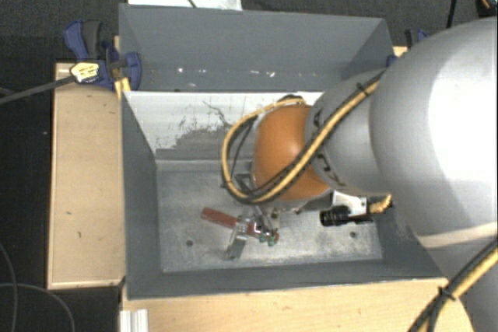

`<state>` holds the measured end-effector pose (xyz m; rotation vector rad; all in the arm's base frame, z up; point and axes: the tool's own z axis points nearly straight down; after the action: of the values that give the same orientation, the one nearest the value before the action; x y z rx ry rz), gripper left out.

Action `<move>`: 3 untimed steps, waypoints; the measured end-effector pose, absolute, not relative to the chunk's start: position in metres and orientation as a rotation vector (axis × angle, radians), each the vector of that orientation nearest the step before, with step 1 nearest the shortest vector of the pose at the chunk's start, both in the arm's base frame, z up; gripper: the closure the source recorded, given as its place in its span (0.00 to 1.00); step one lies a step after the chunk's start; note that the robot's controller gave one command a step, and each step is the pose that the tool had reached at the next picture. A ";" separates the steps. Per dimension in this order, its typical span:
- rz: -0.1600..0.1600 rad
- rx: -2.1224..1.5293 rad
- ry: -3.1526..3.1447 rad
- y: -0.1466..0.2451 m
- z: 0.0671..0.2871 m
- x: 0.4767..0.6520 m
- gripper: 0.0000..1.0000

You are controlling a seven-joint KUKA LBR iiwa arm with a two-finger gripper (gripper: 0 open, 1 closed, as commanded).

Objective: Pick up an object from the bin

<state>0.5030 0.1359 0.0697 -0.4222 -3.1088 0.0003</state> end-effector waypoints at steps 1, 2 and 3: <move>0.000 -0.425 -3.108 0.136 0.070 0.503 1.00; -0.003 -0.430 -3.115 0.136 0.079 0.504 1.00; -0.004 -0.431 -3.116 0.137 0.103 0.504 1.00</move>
Offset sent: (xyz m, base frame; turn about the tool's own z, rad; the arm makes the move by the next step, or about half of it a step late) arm 0.0000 0.0000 0.0000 0.0000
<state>0.5043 0.1366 0.1029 -0.4315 -3.1158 -0.0039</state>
